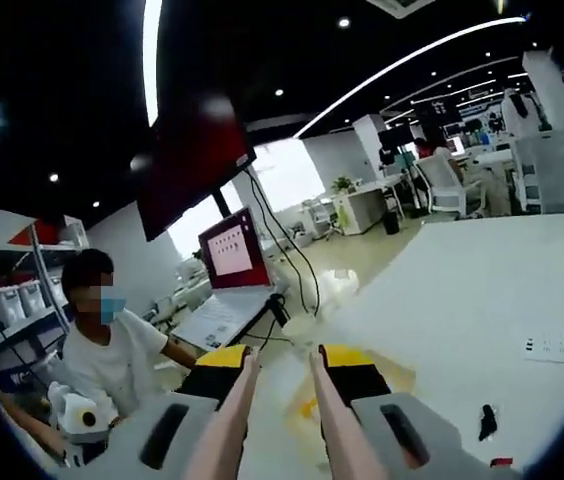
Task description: Place the target food into the container with the food tongs after gripping and lifting it, then release it inside without dropping or visibly crushing the food.
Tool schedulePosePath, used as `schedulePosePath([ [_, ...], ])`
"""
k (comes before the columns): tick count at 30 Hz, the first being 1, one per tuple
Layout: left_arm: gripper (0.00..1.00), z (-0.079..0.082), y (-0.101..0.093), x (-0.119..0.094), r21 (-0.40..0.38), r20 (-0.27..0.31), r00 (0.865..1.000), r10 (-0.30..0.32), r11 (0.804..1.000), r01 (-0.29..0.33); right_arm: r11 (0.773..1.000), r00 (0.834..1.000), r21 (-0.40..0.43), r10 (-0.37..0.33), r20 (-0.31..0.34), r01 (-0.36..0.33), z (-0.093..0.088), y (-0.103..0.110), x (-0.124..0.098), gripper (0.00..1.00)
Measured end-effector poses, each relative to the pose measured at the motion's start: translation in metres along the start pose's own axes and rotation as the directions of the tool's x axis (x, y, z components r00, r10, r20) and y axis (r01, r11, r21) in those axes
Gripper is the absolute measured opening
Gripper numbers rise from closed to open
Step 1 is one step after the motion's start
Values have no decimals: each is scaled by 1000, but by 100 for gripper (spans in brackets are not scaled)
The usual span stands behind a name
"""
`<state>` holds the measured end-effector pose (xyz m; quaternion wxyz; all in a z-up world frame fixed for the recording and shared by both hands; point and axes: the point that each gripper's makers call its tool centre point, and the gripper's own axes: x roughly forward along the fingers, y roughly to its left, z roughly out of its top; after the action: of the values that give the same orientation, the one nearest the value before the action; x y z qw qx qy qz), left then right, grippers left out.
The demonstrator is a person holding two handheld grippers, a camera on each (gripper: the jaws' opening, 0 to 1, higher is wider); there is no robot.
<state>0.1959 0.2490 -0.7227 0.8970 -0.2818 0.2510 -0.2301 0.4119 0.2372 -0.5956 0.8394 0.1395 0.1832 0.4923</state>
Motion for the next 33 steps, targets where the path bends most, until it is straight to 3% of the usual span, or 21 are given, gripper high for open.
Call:
schedulePosePath([
  [1, 93, 0, 0, 0, 3, -3, 1000, -1, 1000, 1, 998, 1000, 50, -28, 14, 28, 4, -3, -1, 28],
  [4, 93, 0, 0, 0, 6, -6, 1000, -3, 1000, 3, 1000, 999, -17, -2, 41, 3, 9, 0, -5, 29],
  [6, 97, 0, 2, 0, 2, -8, 1000, 8, 1000, -8, 998, 998, -26, -48, 31, 49, 8, -7, -5, 29],
  [9, 96, 0, 2, 0, 12, -12, 1000, 3, 1000, -3, 993, 996, -84, -87, -9, 86, 0, -14, -9, 28],
  [15, 95, 3, 2, 0, 8, -1, 1000, -2, 1000, 2, 993, 994, -71, -102, -48, 99, -16, -23, -20, 27],
  [23, 97, -1, -4, 8, 3, -14, 999, -30, 1000, 30, 980, 975, -115, -176, -134, 162, -47, -40, -41, 26],
  [26, 98, 2, -5, 9, 3, -5, 999, -37, 999, 37, 977, 970, -107, -196, -141, 182, -54, -44, -47, 26],
  [29, 97, 13, -10, 11, 30, 50, 997, -64, 998, 62, 974, 965, -80, -223, -139, 214, -61, -49, -53, 26],
  [33, 99, 18, -9, 13, 17, 59, 996, -61, 998, 60, 967, 957, -75, -252, -142, 243, -71, -57, -59, 26],
])
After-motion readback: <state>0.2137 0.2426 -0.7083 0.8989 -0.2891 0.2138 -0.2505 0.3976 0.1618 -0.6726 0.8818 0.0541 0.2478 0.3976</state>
